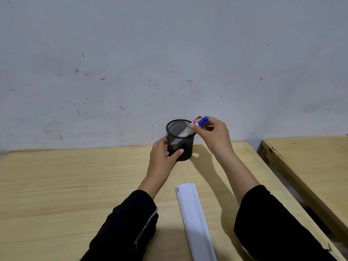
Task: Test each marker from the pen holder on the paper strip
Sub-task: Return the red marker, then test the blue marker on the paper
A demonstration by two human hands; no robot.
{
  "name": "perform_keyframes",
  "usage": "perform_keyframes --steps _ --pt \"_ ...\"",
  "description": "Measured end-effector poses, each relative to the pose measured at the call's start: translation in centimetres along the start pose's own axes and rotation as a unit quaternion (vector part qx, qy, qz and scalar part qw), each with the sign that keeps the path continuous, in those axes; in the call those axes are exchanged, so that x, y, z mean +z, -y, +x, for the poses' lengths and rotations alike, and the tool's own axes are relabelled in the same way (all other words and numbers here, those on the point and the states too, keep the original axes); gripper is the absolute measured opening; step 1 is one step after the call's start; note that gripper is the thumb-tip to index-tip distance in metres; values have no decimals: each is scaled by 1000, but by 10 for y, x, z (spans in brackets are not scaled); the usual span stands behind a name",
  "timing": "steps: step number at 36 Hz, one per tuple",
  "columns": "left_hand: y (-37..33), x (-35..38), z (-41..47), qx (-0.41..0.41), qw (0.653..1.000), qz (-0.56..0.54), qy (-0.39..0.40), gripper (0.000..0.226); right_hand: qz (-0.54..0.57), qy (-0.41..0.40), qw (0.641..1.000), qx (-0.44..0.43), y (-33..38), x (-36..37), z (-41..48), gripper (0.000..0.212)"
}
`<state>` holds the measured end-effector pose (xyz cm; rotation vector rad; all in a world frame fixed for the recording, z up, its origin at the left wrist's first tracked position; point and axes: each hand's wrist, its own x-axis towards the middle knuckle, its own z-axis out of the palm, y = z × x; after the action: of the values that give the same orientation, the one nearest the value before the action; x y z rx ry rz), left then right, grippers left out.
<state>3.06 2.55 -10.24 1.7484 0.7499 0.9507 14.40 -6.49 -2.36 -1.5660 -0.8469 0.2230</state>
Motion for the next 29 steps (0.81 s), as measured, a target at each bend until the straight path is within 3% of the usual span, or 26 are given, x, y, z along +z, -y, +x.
perform_keyframes --steps 4,8,13,20,29 --pt "-5 -8 -7 -28 999 11 -17 35 26 -15 999 -21 16 -17 -10 12" --pt "-25 -18 -22 -60 996 -68 -17 11 67 -40 996 -45 35 -33 -24 13" --pt "-71 -34 -36 38 998 -45 -20 9 74 -48 994 -58 52 -47 -52 15" --pt "-143 -48 -75 160 985 -39 45 6 9 -20 997 -75 58 -50 -95 12" --pt "-151 -56 -115 251 957 95 113 18 -110 38 985 -130 58 -41 -131 16"
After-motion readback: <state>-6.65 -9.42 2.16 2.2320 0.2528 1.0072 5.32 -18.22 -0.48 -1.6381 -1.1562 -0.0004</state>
